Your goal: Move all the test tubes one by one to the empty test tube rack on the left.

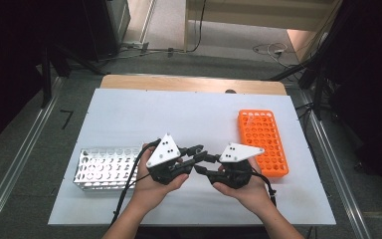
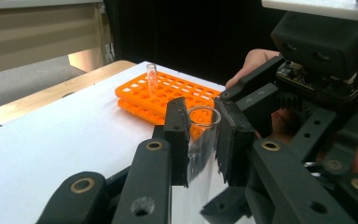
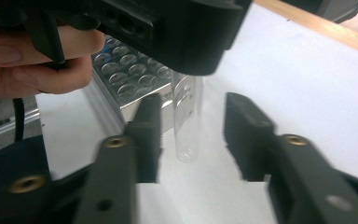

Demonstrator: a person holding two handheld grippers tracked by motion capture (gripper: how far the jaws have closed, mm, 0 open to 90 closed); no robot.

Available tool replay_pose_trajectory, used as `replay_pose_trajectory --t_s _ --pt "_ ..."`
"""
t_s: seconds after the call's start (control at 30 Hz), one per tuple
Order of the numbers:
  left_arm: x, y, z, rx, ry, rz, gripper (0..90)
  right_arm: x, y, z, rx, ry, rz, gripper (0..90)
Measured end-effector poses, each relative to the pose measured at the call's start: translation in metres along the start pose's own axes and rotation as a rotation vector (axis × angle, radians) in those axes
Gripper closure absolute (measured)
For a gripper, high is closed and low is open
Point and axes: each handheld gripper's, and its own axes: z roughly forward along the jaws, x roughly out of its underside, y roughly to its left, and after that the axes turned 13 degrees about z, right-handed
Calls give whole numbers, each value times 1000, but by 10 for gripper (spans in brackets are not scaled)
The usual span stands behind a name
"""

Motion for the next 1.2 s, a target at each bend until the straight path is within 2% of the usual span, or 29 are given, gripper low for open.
replay_pose_trajectory --t_s 0.17,0.27,0.37,0.43,0.57,0.8,1.0,1.2 --pt "0 6 -8 -22 -7 -6 760 -2 -4 -6 -3 -33 14 240" --pt "0 11 -14 -40 -11 -13 760 -3 -8 -11 15 -51 26 90" --pt "0 17 -23 -64 -14 -24 760 -3 -15 -15 32 -58 40 0" --pt "1 22 -29 -82 -22 -31 760 -3 -22 -20 21 -75 59 0" --pt "3 31 -43 -124 -23 -42 760 -2 -37 -32 54 -109 74 0" --pt "7 47 -69 -200 -33 -68 760 2 -60 -47 118 -134 102 0" --pt "12 59 -89 -261 -29 -80 760 5 -75 -55 158 -146 129 0" --pt "21 69 -103 -305 -31 -114 760 7 -83 -60 178 -156 146 0"
